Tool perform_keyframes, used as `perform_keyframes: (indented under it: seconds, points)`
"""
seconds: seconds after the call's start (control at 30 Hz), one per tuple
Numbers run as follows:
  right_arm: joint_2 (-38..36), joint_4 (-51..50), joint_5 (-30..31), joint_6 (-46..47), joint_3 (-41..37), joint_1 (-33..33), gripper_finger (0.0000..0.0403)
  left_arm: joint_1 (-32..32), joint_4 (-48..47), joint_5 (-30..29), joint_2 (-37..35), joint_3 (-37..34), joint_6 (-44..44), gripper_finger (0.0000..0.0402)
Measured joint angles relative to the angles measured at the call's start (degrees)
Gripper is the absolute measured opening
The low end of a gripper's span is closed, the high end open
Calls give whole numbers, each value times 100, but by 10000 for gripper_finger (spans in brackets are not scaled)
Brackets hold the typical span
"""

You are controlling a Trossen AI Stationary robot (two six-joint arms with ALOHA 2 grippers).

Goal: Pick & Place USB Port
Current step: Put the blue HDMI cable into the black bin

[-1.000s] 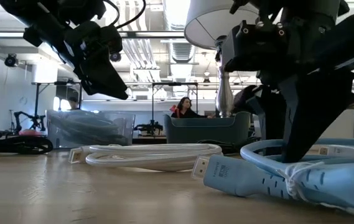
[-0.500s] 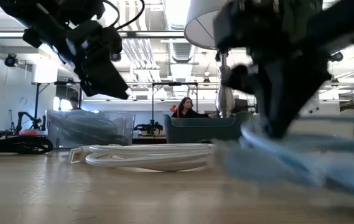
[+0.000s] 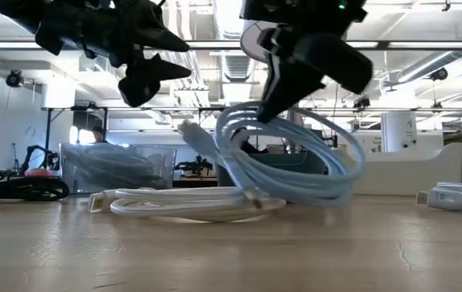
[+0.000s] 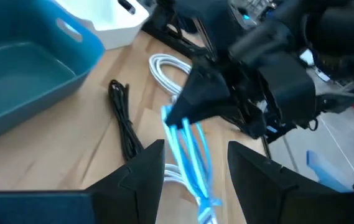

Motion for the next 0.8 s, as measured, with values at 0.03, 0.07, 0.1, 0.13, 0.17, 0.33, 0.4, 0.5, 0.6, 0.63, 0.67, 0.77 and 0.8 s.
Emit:
perform_keyframes:
  seconds: [0.03,0.07,0.1,0.13,0.17,0.33,0.4,0.5,0.6,0.63,0.67,0.77,0.8]
  points:
    - [-2,5,16,-14,16,-45,14,-26,1,-2,25,0,-21,179]
    - [-7,12,20,-40,31,-87,14,-48,19,-1,58,1,-85,179]
    - [-7,24,23,-71,43,-128,14,-61,17,-4,107,0,-177,179]
    - [-7,48,25,-108,47,-164,14,-69,15,-17,182,0,-263,179]
    - [-7,77,31,-136,55,-202,14,-69,17,-28,275,0,-352,179]
    - [-9,118,83,-188,81,-322,14,-66,198,-58,876,0,-652,179]
    - [-9,122,83,-188,81,-345,13,-66,445,-37,1137,1,-709,178]
    - [-9,140,83,-253,81,-354,13,-66,906,184,1503,0,-780,178]
    - [-9,168,83,-295,81,-352,13,-66,1496,440,1844,0,-931,179]
    - [-9,176,83,-297,81,-354,13,-66,1669,502,1942,2,-972,179]
    - [-9,184,81,-297,81,-354,13,-66,1794,547,2042,2,-1016,179]
    - [-9,192,81,-291,81,-357,13,-64,1862,643,2297,86,-1097,179]
    - [-9,196,81,-292,81,-357,13,-64,1860,648,2368,132,-1101,179]
